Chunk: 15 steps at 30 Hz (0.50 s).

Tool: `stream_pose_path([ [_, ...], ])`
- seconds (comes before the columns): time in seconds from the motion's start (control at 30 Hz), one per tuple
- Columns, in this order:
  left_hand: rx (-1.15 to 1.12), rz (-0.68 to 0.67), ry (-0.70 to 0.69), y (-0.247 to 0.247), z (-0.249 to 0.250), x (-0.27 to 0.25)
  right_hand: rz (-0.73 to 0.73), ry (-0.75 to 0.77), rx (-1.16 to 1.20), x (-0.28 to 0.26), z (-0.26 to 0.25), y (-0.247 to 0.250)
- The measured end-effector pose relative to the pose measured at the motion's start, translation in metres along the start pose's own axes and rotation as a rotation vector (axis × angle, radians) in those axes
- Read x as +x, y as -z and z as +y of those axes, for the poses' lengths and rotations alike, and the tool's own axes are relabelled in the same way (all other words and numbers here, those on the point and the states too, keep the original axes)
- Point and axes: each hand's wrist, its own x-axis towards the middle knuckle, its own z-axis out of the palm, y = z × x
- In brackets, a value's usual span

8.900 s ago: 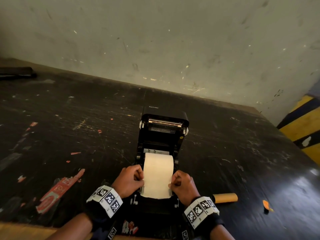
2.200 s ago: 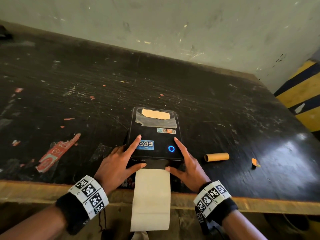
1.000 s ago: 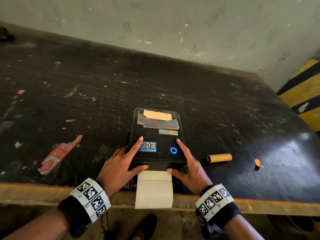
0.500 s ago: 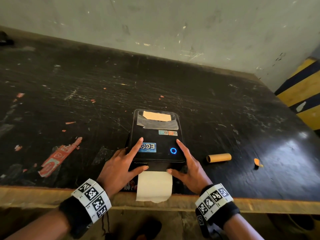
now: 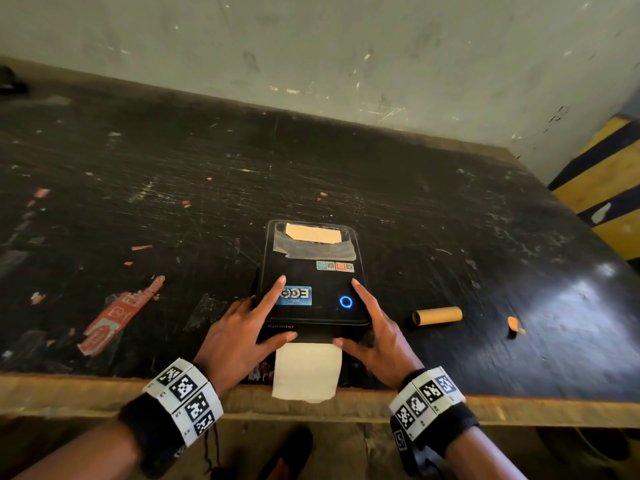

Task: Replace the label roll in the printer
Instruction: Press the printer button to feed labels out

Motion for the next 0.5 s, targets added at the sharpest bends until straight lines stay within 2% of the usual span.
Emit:
stream_pose_path([
  [0.5,-0.005,-0.008,0.010,0.0007,0.0010,0.0003,0.000,-0.038,0.023,0.0012,-0.0007,-0.0002],
])
